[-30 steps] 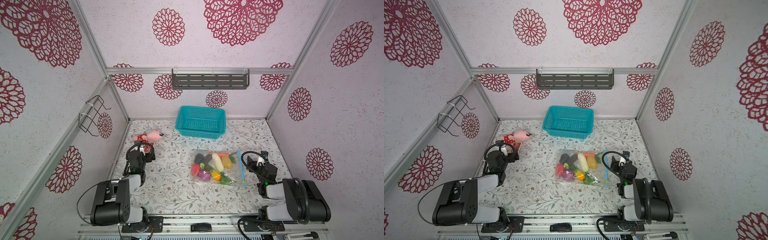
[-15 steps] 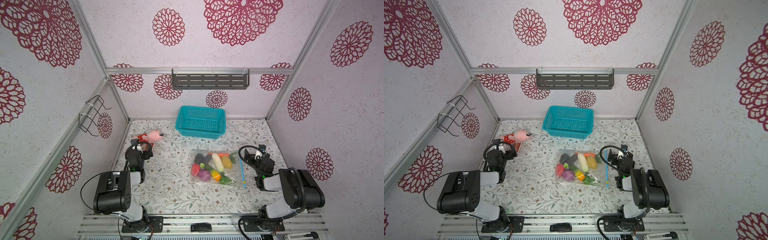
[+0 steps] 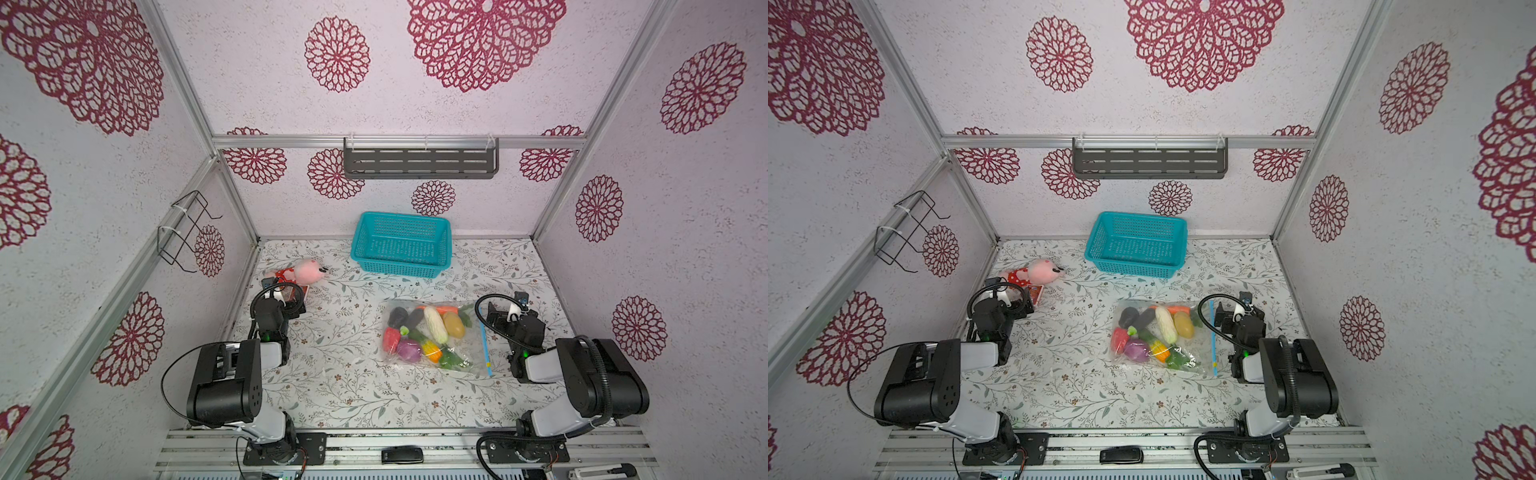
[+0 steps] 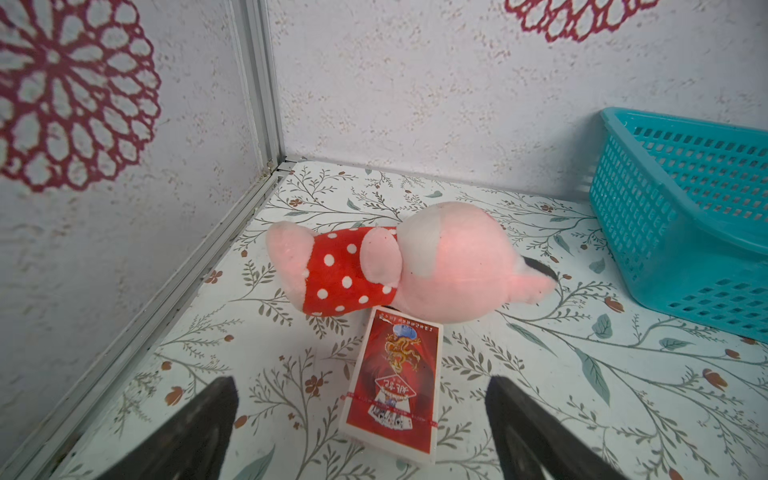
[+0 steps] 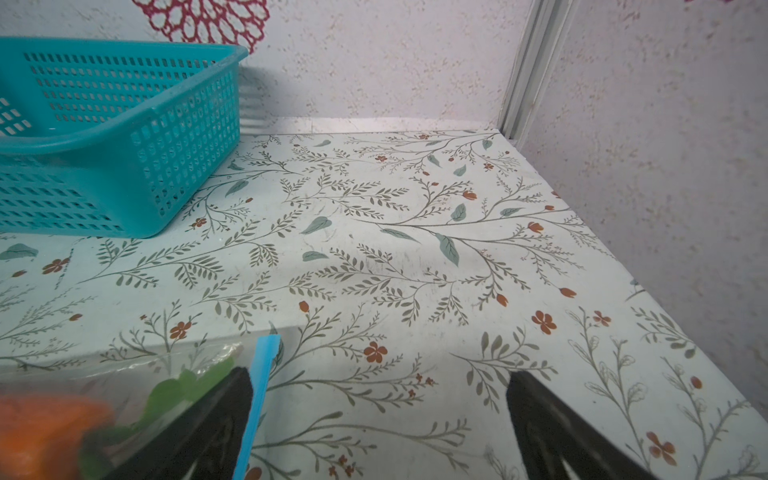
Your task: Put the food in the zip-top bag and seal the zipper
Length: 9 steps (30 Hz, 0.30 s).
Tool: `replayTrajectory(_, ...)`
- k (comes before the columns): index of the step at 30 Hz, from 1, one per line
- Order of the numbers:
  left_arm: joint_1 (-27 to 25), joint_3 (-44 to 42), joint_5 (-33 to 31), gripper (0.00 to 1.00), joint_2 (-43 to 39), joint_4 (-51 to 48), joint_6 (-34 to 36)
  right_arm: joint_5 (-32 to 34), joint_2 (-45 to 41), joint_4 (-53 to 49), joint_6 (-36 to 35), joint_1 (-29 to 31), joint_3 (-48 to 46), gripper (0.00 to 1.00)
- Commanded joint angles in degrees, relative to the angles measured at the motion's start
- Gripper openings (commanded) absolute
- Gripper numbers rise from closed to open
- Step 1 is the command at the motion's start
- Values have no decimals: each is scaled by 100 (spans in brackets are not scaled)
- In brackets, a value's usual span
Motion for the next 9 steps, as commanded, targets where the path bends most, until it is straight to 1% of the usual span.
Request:
replayTrajectory(1, 41, 95, -21, 97, 69, -22, -1, -23, -67, 84, -59, -30, 137, 99)
replayTrajectory(9, 41, 0, -22, 97, -11, 88, -1, -84, -70, 105, -27, -62, 125, 99)
